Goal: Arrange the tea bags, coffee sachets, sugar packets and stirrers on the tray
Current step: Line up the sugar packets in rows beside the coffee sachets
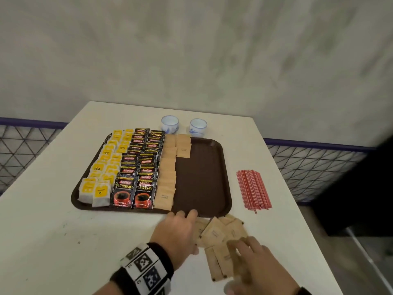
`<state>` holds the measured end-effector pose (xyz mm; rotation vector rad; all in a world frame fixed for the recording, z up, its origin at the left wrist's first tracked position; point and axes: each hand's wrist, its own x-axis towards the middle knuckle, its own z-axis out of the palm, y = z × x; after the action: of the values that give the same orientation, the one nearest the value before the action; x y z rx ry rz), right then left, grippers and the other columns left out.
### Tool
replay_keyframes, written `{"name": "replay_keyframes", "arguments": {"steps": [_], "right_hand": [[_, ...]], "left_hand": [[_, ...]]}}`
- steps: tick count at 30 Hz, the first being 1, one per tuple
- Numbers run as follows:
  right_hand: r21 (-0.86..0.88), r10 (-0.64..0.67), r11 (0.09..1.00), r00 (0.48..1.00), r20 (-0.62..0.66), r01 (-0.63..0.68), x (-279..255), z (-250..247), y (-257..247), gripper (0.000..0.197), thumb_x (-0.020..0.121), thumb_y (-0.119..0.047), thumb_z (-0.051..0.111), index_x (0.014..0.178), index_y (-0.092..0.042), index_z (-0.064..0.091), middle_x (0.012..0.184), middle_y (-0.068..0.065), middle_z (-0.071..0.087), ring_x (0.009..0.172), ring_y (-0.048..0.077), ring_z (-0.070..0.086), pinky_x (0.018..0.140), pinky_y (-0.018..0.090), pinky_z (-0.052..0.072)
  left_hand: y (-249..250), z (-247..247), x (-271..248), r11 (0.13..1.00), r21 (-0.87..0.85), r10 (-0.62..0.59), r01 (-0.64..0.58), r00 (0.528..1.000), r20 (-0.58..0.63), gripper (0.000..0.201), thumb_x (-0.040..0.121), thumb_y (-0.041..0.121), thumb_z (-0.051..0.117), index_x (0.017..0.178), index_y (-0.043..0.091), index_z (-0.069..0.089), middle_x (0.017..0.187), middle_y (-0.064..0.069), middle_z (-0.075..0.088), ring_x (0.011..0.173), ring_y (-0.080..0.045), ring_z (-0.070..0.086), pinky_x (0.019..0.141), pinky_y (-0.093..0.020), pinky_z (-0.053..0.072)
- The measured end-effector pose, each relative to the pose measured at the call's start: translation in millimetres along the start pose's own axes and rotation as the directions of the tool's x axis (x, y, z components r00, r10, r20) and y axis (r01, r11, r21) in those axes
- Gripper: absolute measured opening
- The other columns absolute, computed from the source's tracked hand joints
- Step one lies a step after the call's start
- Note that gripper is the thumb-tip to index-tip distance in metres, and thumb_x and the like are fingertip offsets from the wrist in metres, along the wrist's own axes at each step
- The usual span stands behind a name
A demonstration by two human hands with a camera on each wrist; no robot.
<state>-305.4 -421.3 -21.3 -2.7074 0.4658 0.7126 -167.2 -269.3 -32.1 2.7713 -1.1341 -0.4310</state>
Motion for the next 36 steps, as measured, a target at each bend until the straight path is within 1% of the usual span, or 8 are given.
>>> {"name": "replay_keyframes", "arguments": {"steps": [4,8,13,18,22,24,30,36], "right_hand": [[0.073,-0.025,0.997,0.991,-0.133,0.035,6,11,-12,0.055,0.087,-0.038,0.062,0.134,-0.034,0.035,0.138,-0.013,0.037,0.112,0.016,0.048,0.097,0.029,0.043],[0.030,-0.077,0.996,0.982,-0.170,0.083,8,11,-13,0.039,0.093,-0.035,0.055,0.130,-0.031,0.043,0.132,-0.010,0.043,0.109,0.016,0.050,0.095,0.029,0.045],[0.002,-0.129,0.991,0.973,-0.190,0.132,4,7,-9,0.032,0.097,-0.038,0.046,0.128,-0.031,0.050,0.126,-0.006,0.052,0.109,0.017,0.053,0.090,0.027,0.043],[0.004,-0.139,0.990,0.965,-0.221,0.143,-1,-3,-8,0.028,0.100,-0.035,0.040,0.120,-0.031,0.059,0.112,-0.008,0.058,0.109,0.017,0.055,0.077,0.026,0.035],[0.048,-0.111,0.991,0.957,-0.270,0.129,-6,-9,-5,0.020,0.100,-0.032,0.039,0.089,-0.038,0.055,0.095,-0.007,0.060,0.085,0.015,0.051,0.068,0.022,0.038],[0.069,-0.103,0.989,0.942,-0.318,0.132,-5,-9,-5,0.010,0.098,-0.035,0.043,0.092,-0.036,0.051,0.100,-0.009,0.062,0.084,0.012,0.052,0.068,0.018,0.040],[-0.019,-0.218,0.975,0.944,-0.249,0.220,15,1,-10,0.039,0.085,-0.030,0.063,0.122,-0.031,0.052,0.128,-0.014,0.044,0.115,0.014,0.047,0.099,0.027,0.043],[-0.021,-0.252,0.967,0.936,-0.244,0.255,17,0,-11,0.026,0.084,-0.021,0.062,0.075,-0.033,0.041,0.105,-0.012,0.039,0.095,0.011,0.041,0.085,0.021,0.040]], "left_hand": [[-2,4,-5,0.999,-0.053,-0.007,0.005,0.999,-0.043,0.059,0.082,0.043,0.063,0.130,0.026,0.035,0.120,0.004,0.057,0.110,-0.020,0.050,0.096,-0.032,0.045],[-9,6,-17,0.993,-0.116,-0.007,-0.004,0.995,-0.097,0.023,0.093,0.035,0.042,0.113,0.026,0.048,0.103,0.007,0.063,0.090,-0.014,0.056,0.079,-0.027,0.051],[-30,-1,-39,0.948,-0.316,-0.075,0.031,0.989,-0.126,0.029,0.094,0.016,0.042,0.104,0.030,0.066,0.095,0.013,0.066,0.081,-0.006,0.060,0.072,-0.016,0.047],[-27,-22,-66,0.710,-0.699,-0.124,-0.082,0.963,-0.239,0.035,0.081,-0.004,0.063,0.091,0.027,0.076,0.090,0.014,0.069,0.085,0.001,0.062,0.068,-0.009,0.050],[-8,-40,-83,0.416,-0.892,-0.132,-0.177,0.959,-0.252,0.028,0.067,0.009,0.081,0.091,0.023,0.077,0.104,0.019,0.068,0.100,0.004,0.062,0.075,-0.007,0.050],[-1,-47,-90,0.328,-0.920,-0.127,-0.214,0.955,-0.267,0.031,0.061,0.017,0.082,0.092,0.021,0.078,0.109,0.014,0.068,0.104,0.000,0.062,0.078,-0.014,0.053],[12,-54,-95,0.269,-0.913,-0.088,-0.306,0.936,-0.340,0.047,0.072,-0.009,0.072,0.098,0.029,0.072,0.106,0.000,0.071,0.104,-0.016,0.066,0.086,-0.028,0.056],[17,-58,-91,0.107,-0.945,-0.139,-0.310,0.936,-0.323,0.042,0.060,0.004,0.082,0.098,0.015,0.071,0.102,-0.009,0.073,0.095,-0.022,0.070,0.075,-0.031,0.059]]}}
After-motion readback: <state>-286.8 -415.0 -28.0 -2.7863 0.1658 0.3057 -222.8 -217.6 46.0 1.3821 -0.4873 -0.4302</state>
